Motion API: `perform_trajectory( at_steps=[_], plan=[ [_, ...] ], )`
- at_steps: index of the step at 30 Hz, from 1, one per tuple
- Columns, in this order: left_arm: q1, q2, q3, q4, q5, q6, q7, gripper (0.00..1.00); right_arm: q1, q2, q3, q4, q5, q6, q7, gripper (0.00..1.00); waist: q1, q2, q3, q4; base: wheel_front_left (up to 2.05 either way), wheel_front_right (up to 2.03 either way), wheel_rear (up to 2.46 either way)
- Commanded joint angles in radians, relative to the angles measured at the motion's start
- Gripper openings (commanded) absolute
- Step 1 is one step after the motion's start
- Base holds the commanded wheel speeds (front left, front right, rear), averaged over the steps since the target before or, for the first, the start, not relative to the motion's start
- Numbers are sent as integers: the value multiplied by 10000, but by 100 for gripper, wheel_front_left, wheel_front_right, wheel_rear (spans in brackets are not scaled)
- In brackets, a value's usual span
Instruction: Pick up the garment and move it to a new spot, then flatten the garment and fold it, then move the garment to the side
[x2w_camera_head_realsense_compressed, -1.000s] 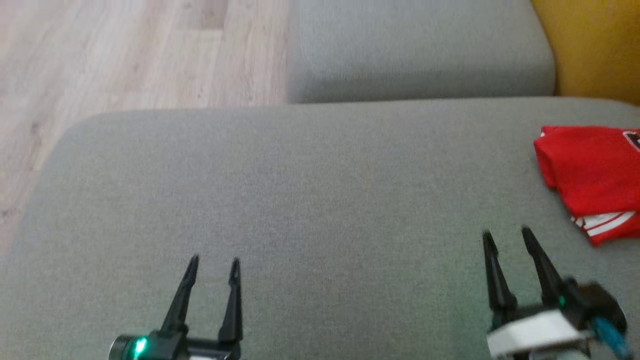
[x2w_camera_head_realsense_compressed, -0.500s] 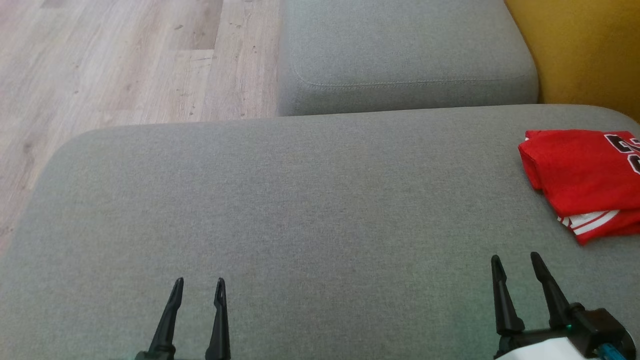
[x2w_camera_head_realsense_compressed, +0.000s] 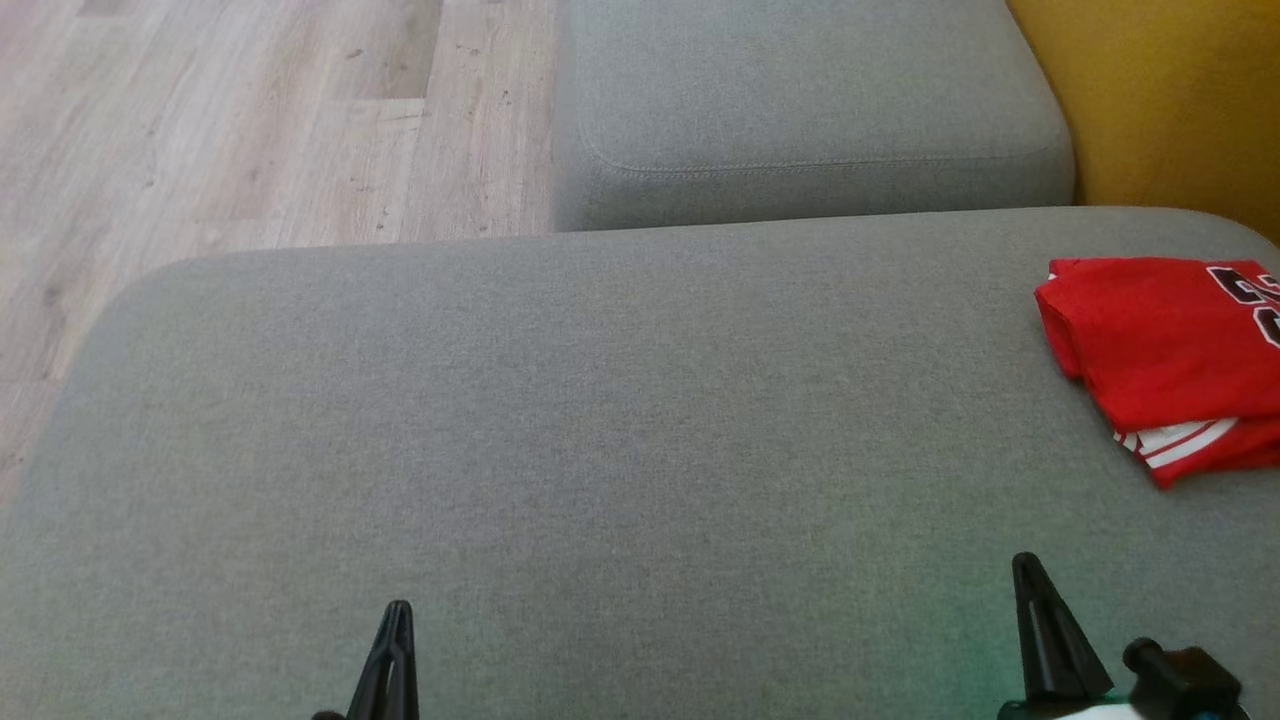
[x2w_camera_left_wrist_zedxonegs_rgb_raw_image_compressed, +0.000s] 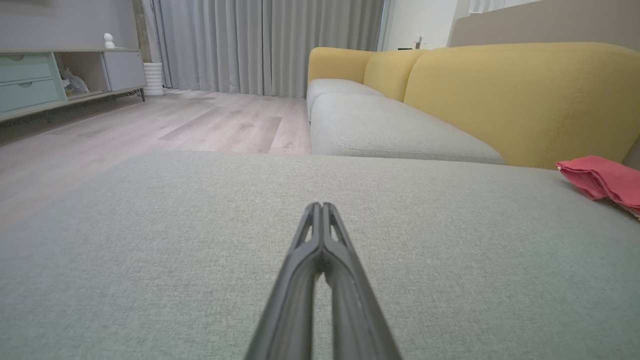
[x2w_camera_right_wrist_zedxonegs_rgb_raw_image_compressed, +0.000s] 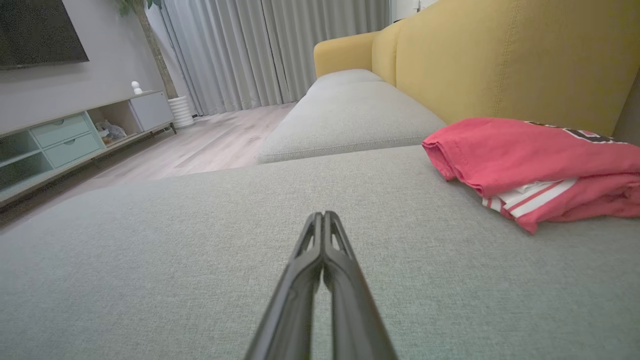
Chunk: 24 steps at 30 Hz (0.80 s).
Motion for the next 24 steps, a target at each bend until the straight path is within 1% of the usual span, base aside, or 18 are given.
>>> perform_trajectory(
  at_steps=[1,24],
  plan=[
    [-328,32,78,-314,-334,-19,15,0,-345,-36,-11,-321,354,0,65,0,0,-1,13,-1,0,0,0],
    [-982,176,442,28,-3239,-373,549,0,-944,-179,-94,-129,3249,-2,600,0,0,-1,172,-41,0,0,0]
  ],
)
